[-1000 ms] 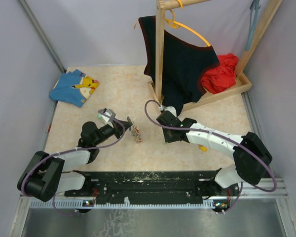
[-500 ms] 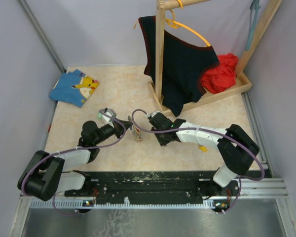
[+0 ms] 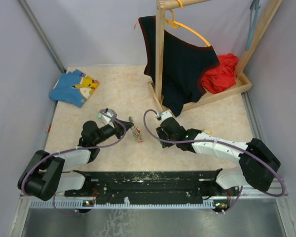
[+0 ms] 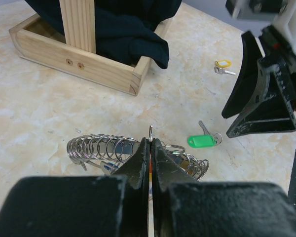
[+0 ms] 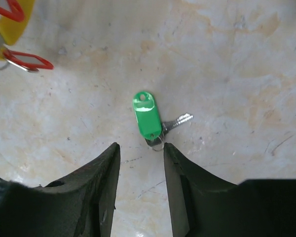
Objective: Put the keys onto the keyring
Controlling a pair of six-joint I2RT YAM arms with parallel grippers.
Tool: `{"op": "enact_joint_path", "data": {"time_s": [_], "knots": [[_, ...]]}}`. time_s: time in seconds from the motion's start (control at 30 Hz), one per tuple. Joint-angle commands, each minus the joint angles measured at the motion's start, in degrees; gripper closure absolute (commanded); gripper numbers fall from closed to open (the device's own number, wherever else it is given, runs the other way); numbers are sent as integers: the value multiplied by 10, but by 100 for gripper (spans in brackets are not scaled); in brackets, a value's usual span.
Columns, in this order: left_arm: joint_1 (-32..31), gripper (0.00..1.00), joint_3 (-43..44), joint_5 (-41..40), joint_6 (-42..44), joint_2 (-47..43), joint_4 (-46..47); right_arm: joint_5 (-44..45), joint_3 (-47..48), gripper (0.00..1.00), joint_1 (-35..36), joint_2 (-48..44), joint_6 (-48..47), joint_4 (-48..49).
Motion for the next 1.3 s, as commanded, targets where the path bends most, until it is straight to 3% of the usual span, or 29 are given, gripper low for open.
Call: {"op": "enact_joint_path", "data": {"time_s": [0.0,0.13,0.37,0.63,0.93,1.07,1.27], "knots": [[-3,100,20,17,4,1,21,9,-73,59,-2,-31,66,97],[-4,100,21,17,4,1,19,24,-146,62,-15,-68,121,174],[-5,100,24,20,3,8,20,-55,-226,64,-65,-97,159,288],[-9,100,26,24,4,13,19,-74,-230,69,-69,-56,174,314],[-11,100,27,21,5,16,18,-27,-226,70,-69,-45,196,272],[-12,100,29,22,5,19,18,-83,-218,70,-69,-18,178,293],[-14,100,30,21,9,19,14,-86,-222,80,-69,-12,185,308]]}}
